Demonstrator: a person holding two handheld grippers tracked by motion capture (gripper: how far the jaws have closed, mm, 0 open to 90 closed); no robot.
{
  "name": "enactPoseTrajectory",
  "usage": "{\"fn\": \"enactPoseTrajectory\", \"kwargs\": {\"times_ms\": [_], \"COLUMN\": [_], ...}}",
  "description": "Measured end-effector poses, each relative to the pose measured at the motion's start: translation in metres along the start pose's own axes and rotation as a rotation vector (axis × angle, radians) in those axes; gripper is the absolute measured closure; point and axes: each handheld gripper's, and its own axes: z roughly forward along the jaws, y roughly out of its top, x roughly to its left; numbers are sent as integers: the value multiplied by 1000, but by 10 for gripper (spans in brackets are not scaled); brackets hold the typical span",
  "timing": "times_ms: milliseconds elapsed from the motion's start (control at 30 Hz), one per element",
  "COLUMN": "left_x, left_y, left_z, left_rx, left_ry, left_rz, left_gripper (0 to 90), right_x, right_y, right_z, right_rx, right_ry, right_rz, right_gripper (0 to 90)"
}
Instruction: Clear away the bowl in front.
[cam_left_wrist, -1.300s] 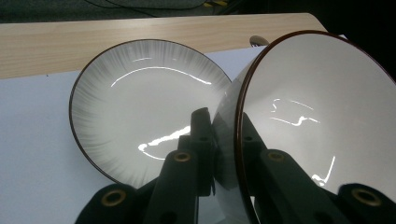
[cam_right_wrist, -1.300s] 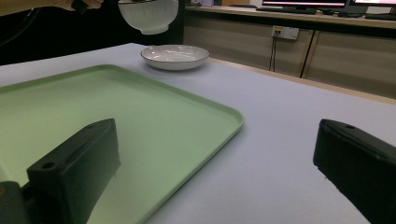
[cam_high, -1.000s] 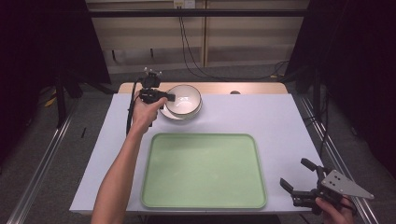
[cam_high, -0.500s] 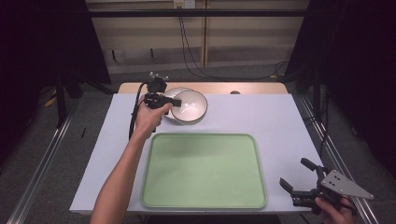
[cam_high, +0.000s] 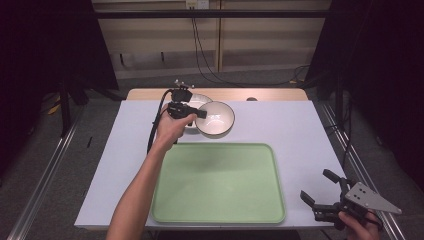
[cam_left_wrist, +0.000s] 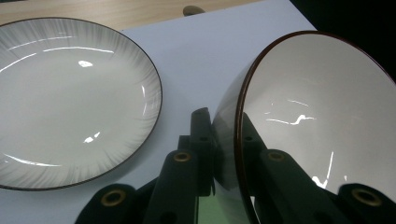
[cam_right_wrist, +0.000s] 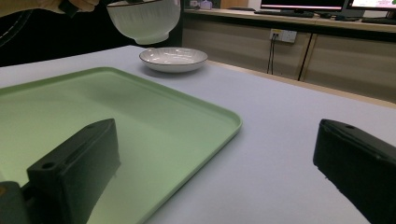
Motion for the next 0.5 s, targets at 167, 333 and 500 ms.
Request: {"fn": "enactPoseTrajectory", "kwargs": {"times_ms": [167,333,500], "left_x": [-13,-24,-32], "left_y": [-2,-3,-6], "left_z": [8,16,22], "left_rx": [12,32,33], "left_ry": [-12,-25,-15], "left_rz": [20,21,28], "left_gripper": [822,820,822], "right_x": [1,1,1], "right_y": [0,0,0], "right_z": [2,1,2], "right_rx": [2,5,-2], "right_ry": [-5,1,5], "right_rz": [-6,-12,-6], "right_gripper": [0,0,0]}}
